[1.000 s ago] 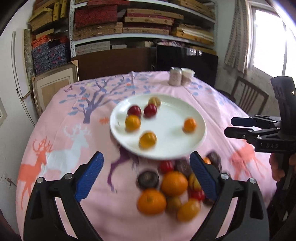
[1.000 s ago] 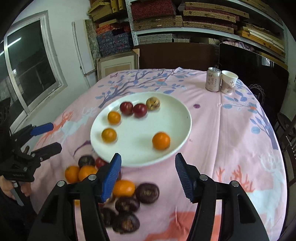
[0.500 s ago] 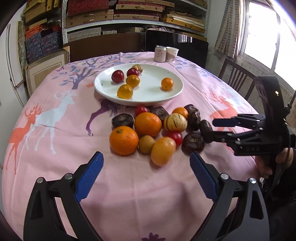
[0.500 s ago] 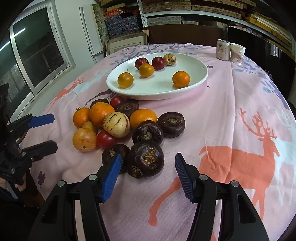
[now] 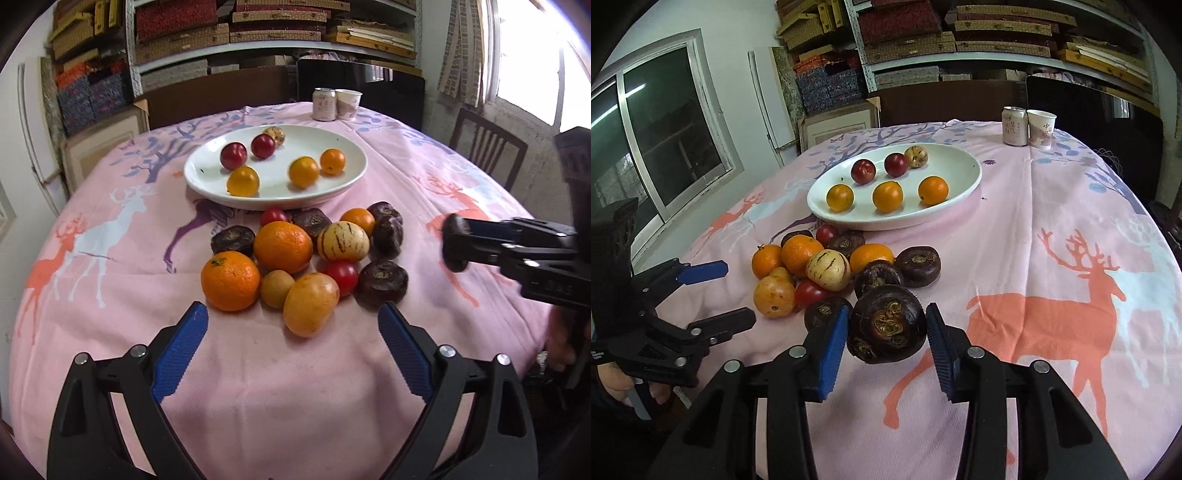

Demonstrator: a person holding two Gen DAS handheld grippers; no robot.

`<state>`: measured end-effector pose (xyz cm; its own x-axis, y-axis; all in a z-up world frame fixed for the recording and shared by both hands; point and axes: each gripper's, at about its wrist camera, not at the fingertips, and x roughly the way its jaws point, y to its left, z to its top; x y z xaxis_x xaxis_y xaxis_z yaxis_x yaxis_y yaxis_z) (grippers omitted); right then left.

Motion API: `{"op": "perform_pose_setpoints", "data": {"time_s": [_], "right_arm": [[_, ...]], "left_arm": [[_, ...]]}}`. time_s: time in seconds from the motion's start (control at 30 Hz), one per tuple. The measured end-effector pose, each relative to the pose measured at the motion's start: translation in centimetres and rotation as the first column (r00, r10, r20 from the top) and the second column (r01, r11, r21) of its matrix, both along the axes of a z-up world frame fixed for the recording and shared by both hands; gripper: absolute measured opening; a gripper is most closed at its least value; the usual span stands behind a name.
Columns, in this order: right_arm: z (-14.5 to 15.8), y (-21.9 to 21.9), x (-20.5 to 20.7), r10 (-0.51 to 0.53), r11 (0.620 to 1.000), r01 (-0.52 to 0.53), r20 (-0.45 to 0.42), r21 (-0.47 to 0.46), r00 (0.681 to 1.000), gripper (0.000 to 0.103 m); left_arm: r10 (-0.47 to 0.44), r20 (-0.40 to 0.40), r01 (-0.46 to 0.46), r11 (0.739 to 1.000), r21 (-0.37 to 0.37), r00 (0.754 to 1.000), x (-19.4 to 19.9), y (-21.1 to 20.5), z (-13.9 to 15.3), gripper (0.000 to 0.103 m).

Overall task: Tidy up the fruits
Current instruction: 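Grasp a dark purple fruit with the right tool while the left tool grasps a pale orange fruit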

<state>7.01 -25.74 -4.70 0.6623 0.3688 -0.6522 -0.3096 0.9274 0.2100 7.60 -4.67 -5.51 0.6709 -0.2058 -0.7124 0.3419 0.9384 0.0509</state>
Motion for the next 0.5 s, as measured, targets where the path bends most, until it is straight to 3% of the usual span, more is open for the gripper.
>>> {"op": "perform_pose_setpoints", "data": {"time_s": [0.07,0.13,0.27,0.3,0.37,0.5], "right_arm": [[0.2,-0.1,-0.6,0.003,1.0,-0.003,0.002,0.005,1.0,0.043],[0.4,-0.1,-1.1,0.012,1.0,-0.012,0.007,0.012,1.0,0.043],[0.7,0.0,-1.9,0.027,1.0,-0.027,0.02,0.01,0.999,0.044],[0.7,0.1,-2.1,0.029,1.0,-0.029,0.021,0.01,0.999,0.044],[0.7,0.0,-2.4,0.03,0.999,-0.03,0.023,0.01,0.999,0.044],[0.5,-0.3,-2.5,0.021,1.0,-0.022,0.017,0.02,1.0,0.044]], "left_arm": [[-0.005,-0.022,0.005,1.0,0.016,1.0,0.3,-0.7,-0.4,0.075],[-0.015,-0.052,0.016,1.0,0.016,0.999,0.6,-1.3,-1.1,0.055],[-0.002,-0.042,0.003,1.0,0.024,0.999,0.5,-1.8,-1.7,0.042],[0.003,-0.036,-0.003,1.0,0.009,0.999,0.4,-1.6,-1.4,0.034],[-0.007,-0.031,0.005,0.999,-0.041,1.0,0.2,-1.0,-0.9,0.03],[-0.011,-0.026,0.011,1.0,-0.019,1.0,-0.5,-1.1,-1.1,0.026]]}}
